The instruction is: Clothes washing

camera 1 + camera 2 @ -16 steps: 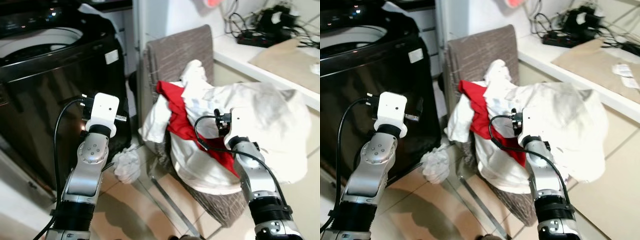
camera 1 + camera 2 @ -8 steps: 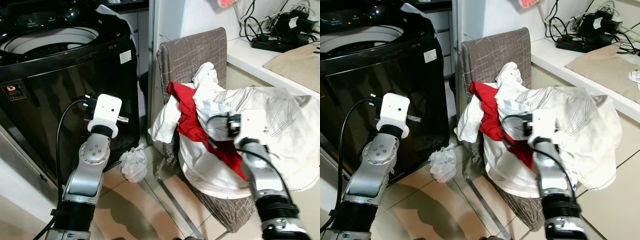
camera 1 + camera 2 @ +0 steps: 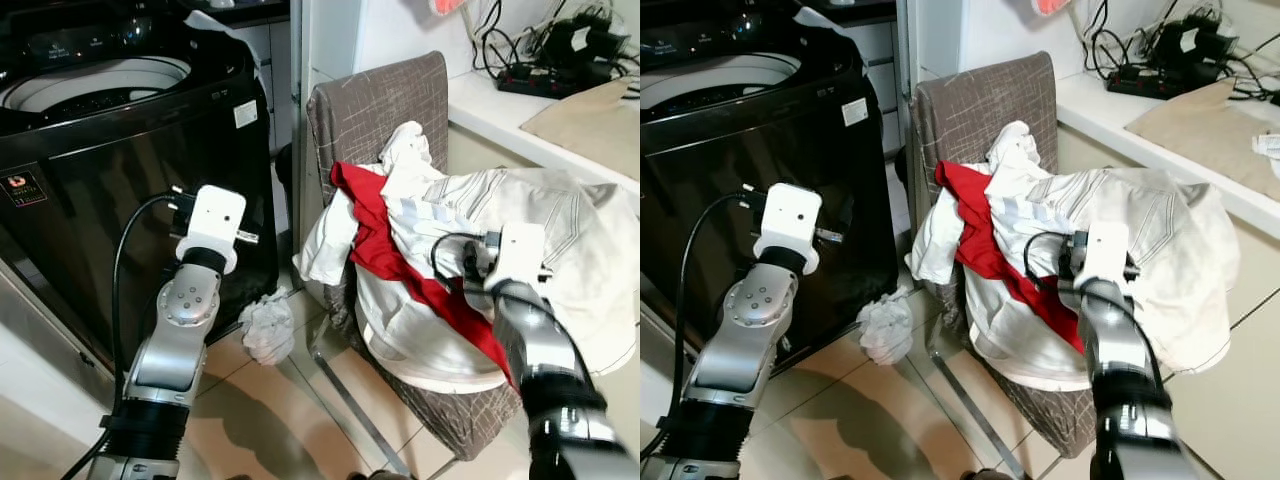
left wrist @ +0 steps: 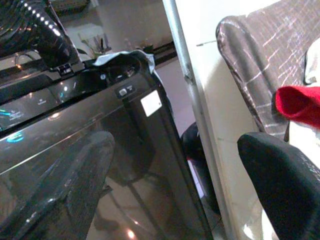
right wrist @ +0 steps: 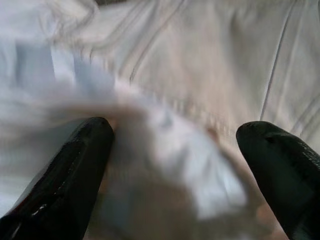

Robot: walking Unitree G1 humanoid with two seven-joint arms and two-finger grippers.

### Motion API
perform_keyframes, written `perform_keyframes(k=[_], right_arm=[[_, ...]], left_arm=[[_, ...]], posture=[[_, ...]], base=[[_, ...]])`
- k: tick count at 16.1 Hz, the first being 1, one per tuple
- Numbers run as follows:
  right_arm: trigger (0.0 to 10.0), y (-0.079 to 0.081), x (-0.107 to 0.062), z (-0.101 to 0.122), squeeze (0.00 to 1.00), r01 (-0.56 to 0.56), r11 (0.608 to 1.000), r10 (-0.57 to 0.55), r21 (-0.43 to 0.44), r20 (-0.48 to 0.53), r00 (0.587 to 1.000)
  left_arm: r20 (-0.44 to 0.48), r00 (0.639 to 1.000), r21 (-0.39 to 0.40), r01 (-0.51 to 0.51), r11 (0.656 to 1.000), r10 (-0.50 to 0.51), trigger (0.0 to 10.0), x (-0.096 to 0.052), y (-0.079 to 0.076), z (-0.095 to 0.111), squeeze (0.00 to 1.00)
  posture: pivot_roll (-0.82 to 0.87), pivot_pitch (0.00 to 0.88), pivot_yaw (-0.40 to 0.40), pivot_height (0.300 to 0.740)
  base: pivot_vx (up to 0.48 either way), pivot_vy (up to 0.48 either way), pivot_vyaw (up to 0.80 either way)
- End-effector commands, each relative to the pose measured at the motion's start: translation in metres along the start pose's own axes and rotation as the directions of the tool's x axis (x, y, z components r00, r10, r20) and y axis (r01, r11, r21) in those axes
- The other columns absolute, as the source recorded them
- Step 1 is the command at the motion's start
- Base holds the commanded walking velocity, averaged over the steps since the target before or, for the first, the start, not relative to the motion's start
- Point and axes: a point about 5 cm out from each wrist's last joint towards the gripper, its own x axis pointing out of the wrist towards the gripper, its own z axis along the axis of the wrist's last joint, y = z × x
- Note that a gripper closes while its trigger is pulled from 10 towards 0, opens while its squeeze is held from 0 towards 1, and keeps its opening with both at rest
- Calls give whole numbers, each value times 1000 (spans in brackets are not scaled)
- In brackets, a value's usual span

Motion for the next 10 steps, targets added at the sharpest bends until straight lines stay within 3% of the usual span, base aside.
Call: perform_keyframes(k=[1, 4, 7, 10], right_arm=[[10000, -5, 4, 6, 0, -7, 1000, 8, 27, -12, 1000], [10000, -10, 10, -9, 0, -6, 987, 34, 163, -164, 986], [10000, -7, 11, -21, 0, 1, 973, 55, 231, -239, 969], [10000, 12, 8, -36, 0, -39, 966, 119, 256, -305, 945]], left_arm=[[13, 1000, 17, 14, 1000, -14, 10000, 0, 2, 6, 0], [3, 1000, 64, 27, 998, -27, 10000, -8, 14, 7, 0], [1, 999, 95, 40, 995, -40, 10000, -11, 20, 9, 0], [9, 998, 128, 54, 990, -56, 10000, -10, 26, 16, 0]], posture=[[-37, 0, 9, 736], [-5, 0, 48, 736], [16, 0, 70, 736], [37, 0, 87, 736]], base=[[0, 0, 0], [0, 0, 0], [0, 0, 0], [0, 0, 0]])
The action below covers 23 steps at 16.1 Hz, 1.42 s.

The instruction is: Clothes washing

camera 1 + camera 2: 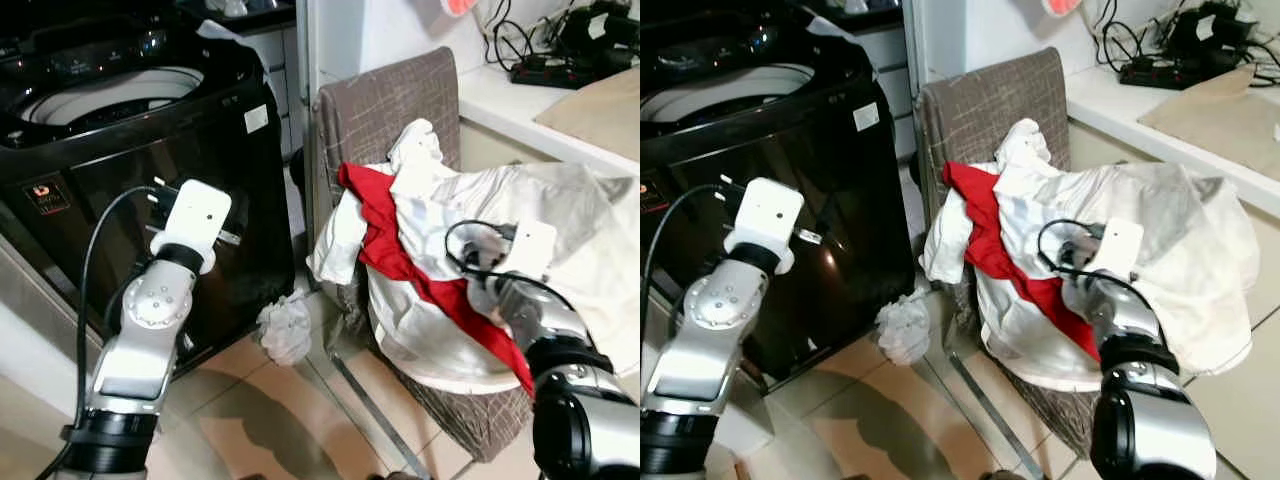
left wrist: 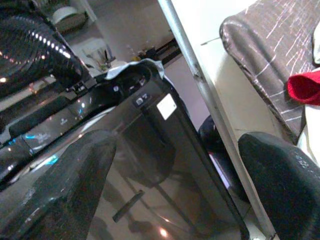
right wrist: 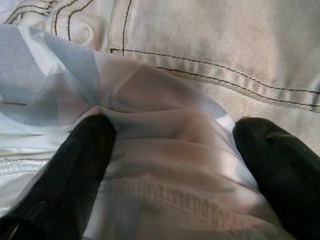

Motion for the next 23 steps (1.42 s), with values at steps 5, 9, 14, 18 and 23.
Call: perform_keyframes(k=[5, 9, 14, 18, 23], right_arm=[[0, 33, -2, -48, 0, -85, 995, 94, 59, -176, 980], [0, 42, -3, -48, 0, -102, 995, 100, -6, -131, 986], [0, 40, -2, -20, 0, -69, 973, 87, -220, 71, 994], [0, 43, -3, -29, 0, -96, 979, 106, -181, 44, 993], [0, 53, -6, 7, 0, -87, 967, 139, -241, 209, 968]], left_arm=[[-4, 1000, 2, 18, 1000, -18, 10000, 2, 0, 6, 0], [-22, 999, -14, 23, 1000, -23, 10000, 4, -3, 5, 0], [-32, 997, -44, 66, 997, -68, 10000, 3, -19, 3, 0], [-32, 996, -43, 79, 996, -80, 10000, 2, -24, 2, 0], [-34, 996, -38, 83, 996, -84, 10000, 1, -25, 1, 0]], posture=[[34, 0, 88, 736], [28, 0, 87, 736], [6, 0, 81, 736], [0, 0, 75, 736], [6, 0, 66, 736]], base=[[0, 0, 0], [0, 0, 0], [0, 0, 0], [0, 0, 0], [0, 0, 0]])
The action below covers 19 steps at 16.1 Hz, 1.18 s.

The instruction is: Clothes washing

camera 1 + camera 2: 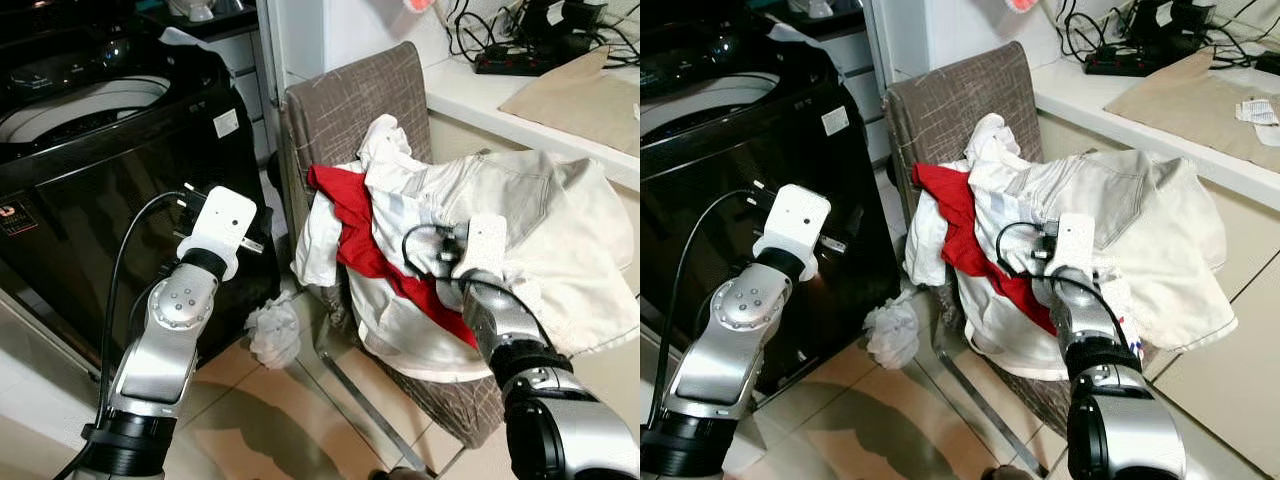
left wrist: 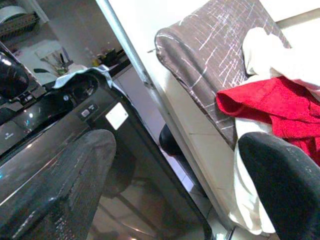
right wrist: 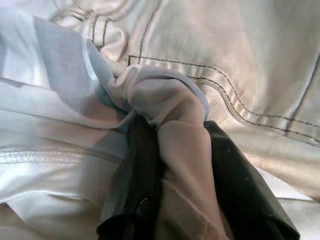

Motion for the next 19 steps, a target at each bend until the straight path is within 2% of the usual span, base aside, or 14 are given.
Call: perform_keyframes(k=[1, 4, 6, 10, 13, 14, 15, 16, 17, 18, 19], right_arm=[[0, 7, 1, 18, 0, -21, 999, 24, -31, 82, 996], [0, 1, 1, 74, 0, 33, 995, -4, -91, 309, 951], [0, -3, -1, 99, 0, 54, 994, -11, -96, 396, 918], [0, -6, -5, 126, 0, 61, 996, -21, -68, 481, 877], [0, 7, -12, 141, 0, 3, 997, 36, -72, 537, 843], [0, 10, -12, 141, 0, -10, 997, 52, -82, 538, 841], [0, 8, -8, 132, 0, -4, 998, 38, -70, 489, 872], [0, 4, -1, 116, 0, -4, 1000, 4, 0, 380, 925], [10000, 1, 5, 89, 596, 7, 996, -27, 92, 221, 975], [10000, 2, 5, 67, 1000, -12, 990, -5, 143, 118, 993], [10000, 2, 4, 59, 1000, -16, 989, 1, 149, 97, 995]], left_arm=[[-5, 1000, 10, 1, 1000, -1, 10000, -1, 1, -1, 0], [0, 1000, 8, -4, 1000, 4, 10000, 2, 0, 0, 0], [4, 1000, 3, -8, 1000, 8, 10000, 3, 0, 1, 0], [8, 1000, -3, -15, 1000, 15, 10000, 5, -1, 2, 0], [12, 1000, -8, -21, 1000, 21, 10000, 6, -2, 2, 0], [12, 1000, -9, -22, 1000, 22, 10000, 7, -3, 2, 0], [13, 1000, -11, -23, 1000, 23, 10000, 7, -3, 2, 0], [14, 1000, -13, -23, 1000, 23, 10000, 7, -4, 2, 0], [15, 1000, -14, -24, 1000, 24, 10000, 7, -4, 2, 0], [14, 1000, -17, -27, 999, 28, 10000, 7, -3, 2, 0], [13, 999, -19, -29, 999, 29, 10000, 7, -3, 1, 0]], posture=[[6, 0, 66, 736], [-2, 0, 59, 736], [-4, 0, 55, 736], [-4, 0, 47, 736], [-4, 0, 39, 736], [-7, 0, 36, 736], [-4, 0, 31, 736], [-3, 0, 29, 736], [-1, 0, 26, 736], [-1, 0, 25, 736], [-1, 0, 25, 736]], base=[[0, 0, 0], [0, 0, 0], [0, 0, 0], [0, 0, 0], [0, 0, 0], [0, 0, 0], [0, 0, 0], [0, 0, 0], [0, 0, 0], [0, 0, 0], [0, 0, 0]])
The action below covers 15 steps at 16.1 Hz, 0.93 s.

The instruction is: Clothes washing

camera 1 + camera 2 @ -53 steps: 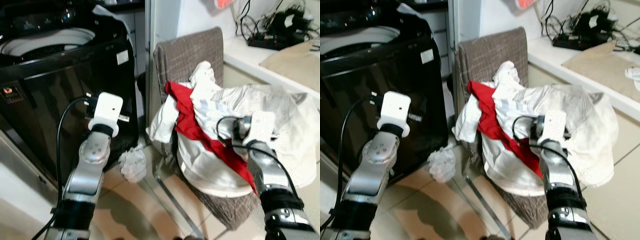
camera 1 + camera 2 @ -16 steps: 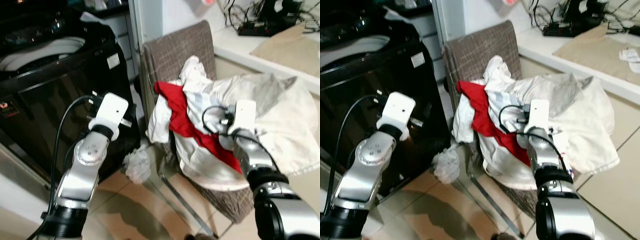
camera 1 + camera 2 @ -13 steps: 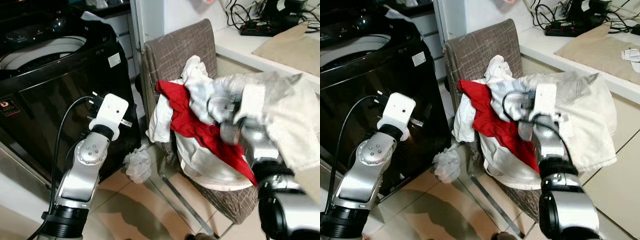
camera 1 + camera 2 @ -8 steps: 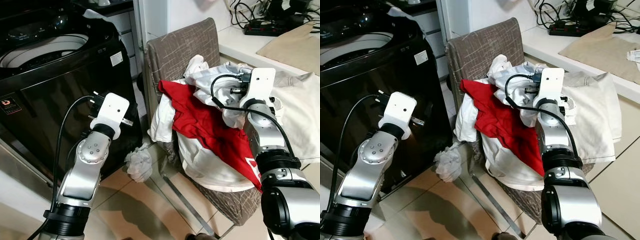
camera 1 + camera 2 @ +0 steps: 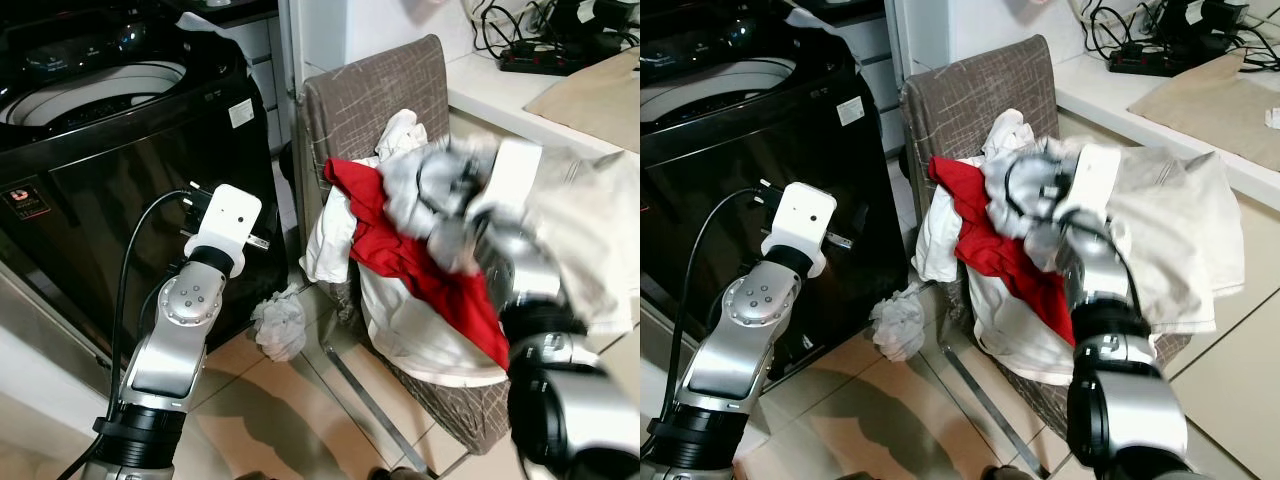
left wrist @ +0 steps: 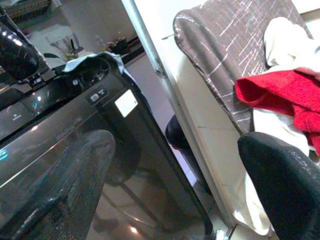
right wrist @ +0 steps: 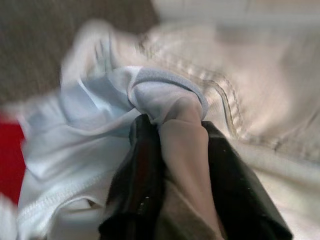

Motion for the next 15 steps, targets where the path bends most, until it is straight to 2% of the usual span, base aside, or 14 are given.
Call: perform_keyframes(k=[1, 4, 6, 9, 12, 15], right_arm=[[10000, 1, -2, -7, 1000, -18, 999, 19, 28, -31, 999], [10000, 2, -8, -12, 1000, -40, 999, 40, -18, -36, 999], [10000, 2, -13, -8, 1000, -40, 996, 41, -84, 4, 999], [10000, 0, -17, -4, 1000, -32, 992, 37, -120, 41, 998], [10000, 5, -25, -14, 1000, -55, 997, 54, -54, -8, 998], [10000, 10, -31, -6, 1000, -75, 996, 77, -57, 35, 996]], left_arm=[[3, 1000, 5, -9, 1000, 9, 10000, 0, 2, 0, 0], [4, 1000, 6, 2, 1000, -2, 10000, 2, -1, -1, 0], [3, 1000, 9, 6, 1000, -6, 10000, 2, -2, -1, 0], [4, 1000, 7, 5, 1000, -5, 10000, 2, -3, -2, 0], [8, 1000, 5, 6, 1000, -6, 10000, 4, -4, -2, 0], [8, 1000, 5, 1, 1000, -1, 10000, 4, -3, -2, 0]], posture=[[-5, 0, 25, 736], [-15, 0, 25, 736], [-16, 0, 22, 736], [-18, 0, 18, 736], [-21, 0, 12, 736], [-21, 0, 11, 736]], base=[[0, 0, 0], [0, 0, 0], [0, 0, 0], [0, 0, 0], [0, 0, 0], [0, 0, 0]])
